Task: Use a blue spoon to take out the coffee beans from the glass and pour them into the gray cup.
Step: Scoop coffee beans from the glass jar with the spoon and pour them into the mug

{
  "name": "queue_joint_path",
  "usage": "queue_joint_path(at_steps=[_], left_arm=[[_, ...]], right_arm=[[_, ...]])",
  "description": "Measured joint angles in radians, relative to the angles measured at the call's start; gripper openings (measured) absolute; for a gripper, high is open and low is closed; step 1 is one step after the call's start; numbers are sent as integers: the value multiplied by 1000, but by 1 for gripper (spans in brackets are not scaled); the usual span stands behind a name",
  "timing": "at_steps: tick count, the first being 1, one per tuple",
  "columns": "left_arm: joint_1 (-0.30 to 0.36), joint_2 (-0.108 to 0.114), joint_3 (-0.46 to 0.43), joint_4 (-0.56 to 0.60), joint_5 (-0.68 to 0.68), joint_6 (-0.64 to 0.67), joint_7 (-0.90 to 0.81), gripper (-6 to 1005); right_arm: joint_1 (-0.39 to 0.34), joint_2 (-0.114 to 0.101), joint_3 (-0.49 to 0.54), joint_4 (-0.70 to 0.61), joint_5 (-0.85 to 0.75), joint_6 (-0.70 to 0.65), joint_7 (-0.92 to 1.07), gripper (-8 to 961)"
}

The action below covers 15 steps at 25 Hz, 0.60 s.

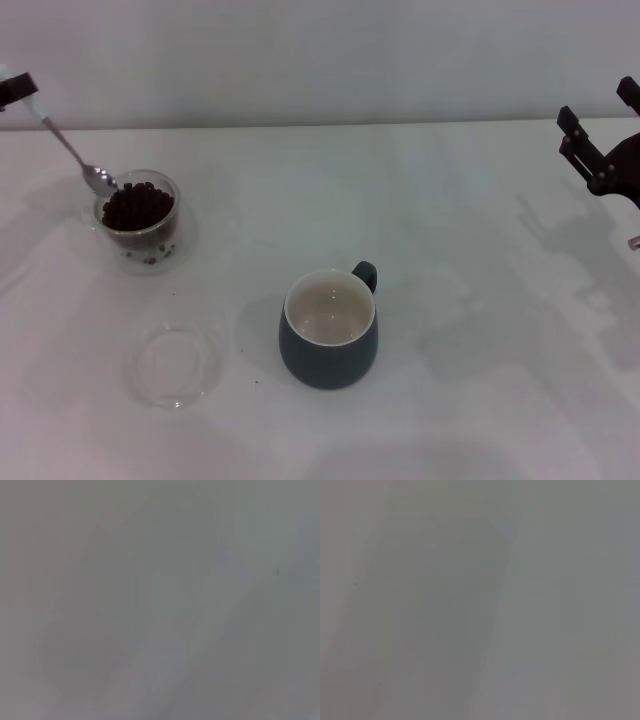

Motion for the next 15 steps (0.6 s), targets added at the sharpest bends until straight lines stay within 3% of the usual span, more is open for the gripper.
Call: queue_joint_path(at_steps=[6, 9, 15], left_arm=[[-34, -12, 1, -5, 63, -29, -19, 126], [-49, -29, 1, -5, 119, -53, -39, 127], [-48, -43, 0, -8, 146, -69, -53, 126]], right_arm=[[10, 0, -6, -9, 0, 2, 6, 741], [10, 1, -7, -11, 0, 3, 6, 741], [11, 2, -9, -11, 0, 5, 8, 741]])
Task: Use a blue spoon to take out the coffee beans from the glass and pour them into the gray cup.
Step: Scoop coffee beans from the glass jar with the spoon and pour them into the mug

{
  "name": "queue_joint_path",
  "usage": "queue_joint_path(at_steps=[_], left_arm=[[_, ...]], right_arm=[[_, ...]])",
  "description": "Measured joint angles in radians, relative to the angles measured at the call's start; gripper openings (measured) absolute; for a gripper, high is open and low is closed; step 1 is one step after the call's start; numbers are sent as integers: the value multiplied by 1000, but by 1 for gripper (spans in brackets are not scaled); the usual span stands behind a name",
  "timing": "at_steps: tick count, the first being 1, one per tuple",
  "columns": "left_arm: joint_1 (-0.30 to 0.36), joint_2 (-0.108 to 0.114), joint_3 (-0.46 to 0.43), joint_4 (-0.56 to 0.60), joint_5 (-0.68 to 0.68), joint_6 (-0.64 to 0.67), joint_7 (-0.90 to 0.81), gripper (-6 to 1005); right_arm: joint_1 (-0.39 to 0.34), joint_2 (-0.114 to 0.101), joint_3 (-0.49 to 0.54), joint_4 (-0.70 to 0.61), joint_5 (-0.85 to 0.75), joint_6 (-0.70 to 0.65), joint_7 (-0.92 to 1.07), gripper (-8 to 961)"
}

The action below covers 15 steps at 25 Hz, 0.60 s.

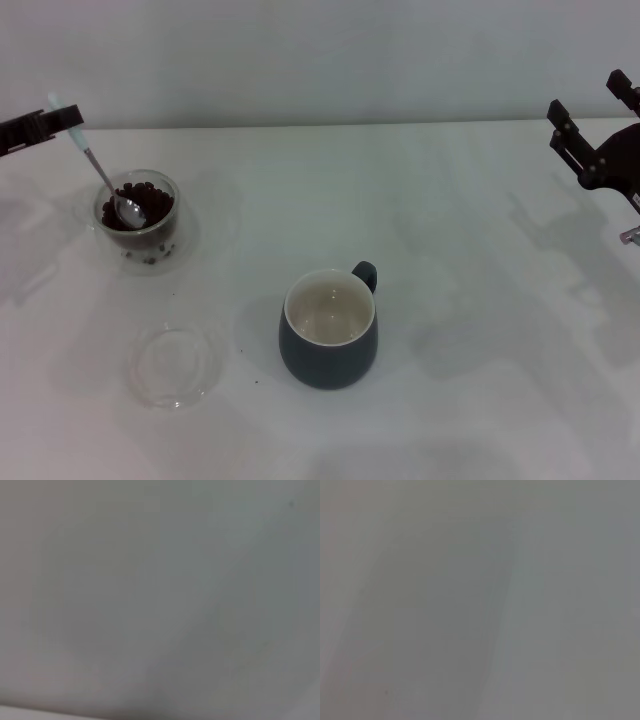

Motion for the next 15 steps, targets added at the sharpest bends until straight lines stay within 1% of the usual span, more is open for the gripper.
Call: queue_joint_path(at_steps=[9, 15], left_arm=[[33, -26, -19, -7, -9, -4, -53, 125], [78, -47, -98, -9, -10, 4, -133, 127]], right_arm=[[17, 0, 0, -1, 0, 21, 1, 741], [22, 1, -2, -1, 0, 23, 1, 741]])
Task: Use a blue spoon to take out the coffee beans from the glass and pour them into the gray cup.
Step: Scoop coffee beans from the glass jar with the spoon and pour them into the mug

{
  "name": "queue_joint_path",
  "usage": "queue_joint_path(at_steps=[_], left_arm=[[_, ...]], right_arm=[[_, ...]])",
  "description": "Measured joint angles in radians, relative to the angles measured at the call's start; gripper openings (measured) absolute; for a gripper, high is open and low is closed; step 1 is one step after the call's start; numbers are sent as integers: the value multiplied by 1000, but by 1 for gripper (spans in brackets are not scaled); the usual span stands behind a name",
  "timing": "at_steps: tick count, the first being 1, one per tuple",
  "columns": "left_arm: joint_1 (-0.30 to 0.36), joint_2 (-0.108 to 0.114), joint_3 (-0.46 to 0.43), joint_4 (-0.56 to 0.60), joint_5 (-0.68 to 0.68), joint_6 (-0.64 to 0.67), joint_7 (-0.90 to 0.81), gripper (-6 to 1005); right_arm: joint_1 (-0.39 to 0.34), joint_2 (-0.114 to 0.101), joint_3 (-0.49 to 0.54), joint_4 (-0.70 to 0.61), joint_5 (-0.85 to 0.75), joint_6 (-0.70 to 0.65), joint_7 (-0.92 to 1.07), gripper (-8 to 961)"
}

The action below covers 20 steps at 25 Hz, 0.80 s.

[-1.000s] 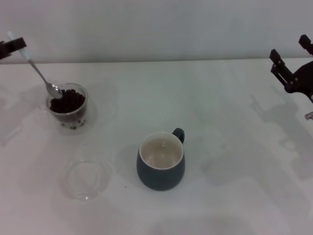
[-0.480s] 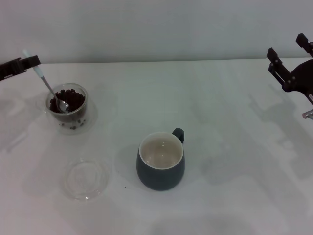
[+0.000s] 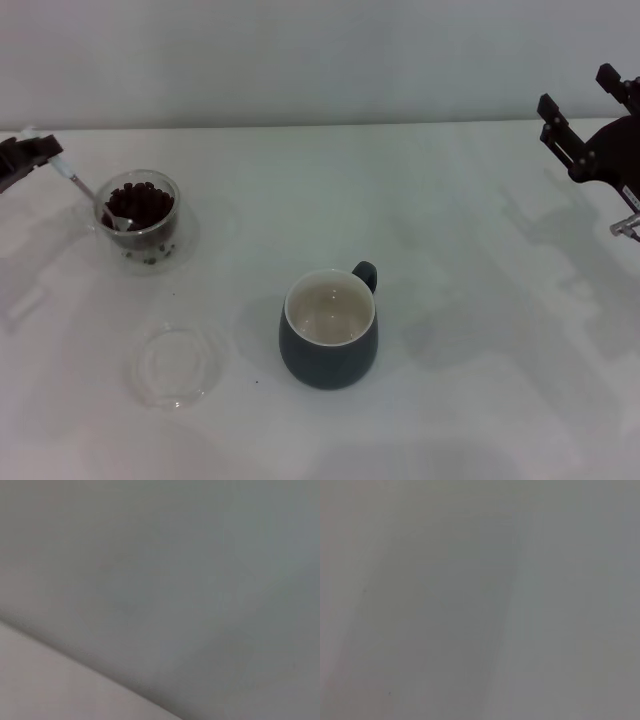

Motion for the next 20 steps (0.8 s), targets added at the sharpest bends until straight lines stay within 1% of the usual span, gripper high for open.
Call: queue_joint_path(at_steps=[6, 10, 20], left_arm=[[50, -11, -14, 7, -2, 7, -143, 126], [69, -12, -14, 8, -23, 12, -182, 126], [118, -15, -14, 4, -143, 97, -176, 127]], right_arm=[[4, 0, 0, 0, 0, 0, 0, 741], [5, 0, 0, 0, 0, 0, 0, 741], [24, -1, 0, 0, 0, 9, 0, 740]])
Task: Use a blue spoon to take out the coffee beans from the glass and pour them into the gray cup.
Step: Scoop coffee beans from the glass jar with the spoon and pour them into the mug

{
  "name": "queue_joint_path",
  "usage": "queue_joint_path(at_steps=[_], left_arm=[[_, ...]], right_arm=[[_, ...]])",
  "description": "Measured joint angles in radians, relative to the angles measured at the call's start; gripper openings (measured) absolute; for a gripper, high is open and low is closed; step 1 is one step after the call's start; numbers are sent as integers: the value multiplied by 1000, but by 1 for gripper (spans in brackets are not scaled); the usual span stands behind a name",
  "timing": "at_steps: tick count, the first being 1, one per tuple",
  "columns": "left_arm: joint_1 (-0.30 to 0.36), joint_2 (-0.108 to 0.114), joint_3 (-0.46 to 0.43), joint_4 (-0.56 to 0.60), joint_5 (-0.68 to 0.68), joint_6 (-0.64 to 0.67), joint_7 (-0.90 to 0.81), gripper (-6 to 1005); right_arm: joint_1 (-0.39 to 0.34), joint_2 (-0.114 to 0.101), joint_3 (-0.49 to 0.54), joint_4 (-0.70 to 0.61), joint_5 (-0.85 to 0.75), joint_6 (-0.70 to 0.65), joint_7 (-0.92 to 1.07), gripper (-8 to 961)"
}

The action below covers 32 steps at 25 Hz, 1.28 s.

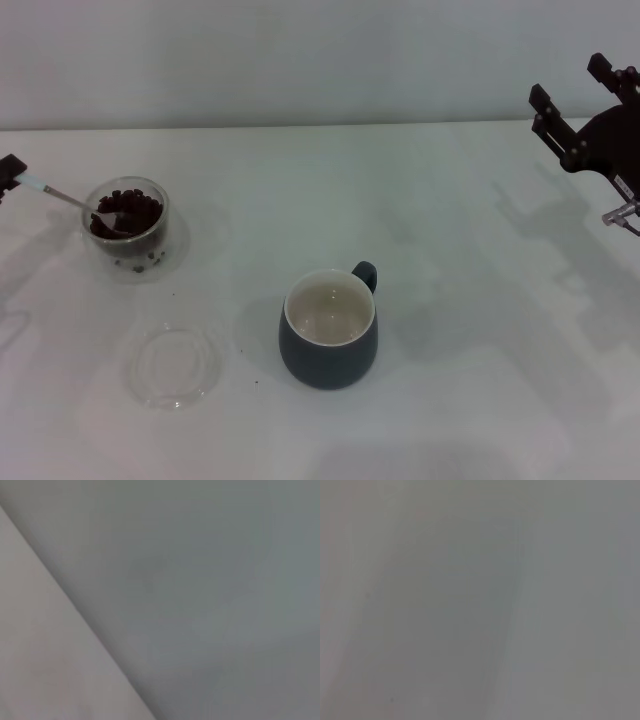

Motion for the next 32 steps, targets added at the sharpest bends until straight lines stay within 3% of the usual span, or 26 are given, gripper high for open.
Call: queue_joint_path(at_steps=[13, 25, 32], left_arm=[[57, -1, -22, 9, -83, 85, 71, 127], [6, 4, -16, 10, -40, 165, 105, 127], [-59, 2, -15, 11, 40, 196, 100, 126]], right_arm=[[7, -2, 0, -1, 0, 5, 0, 740], [17, 0, -11, -3, 0, 5, 0, 740], [16, 1, -12, -20, 0, 7, -2, 740]])
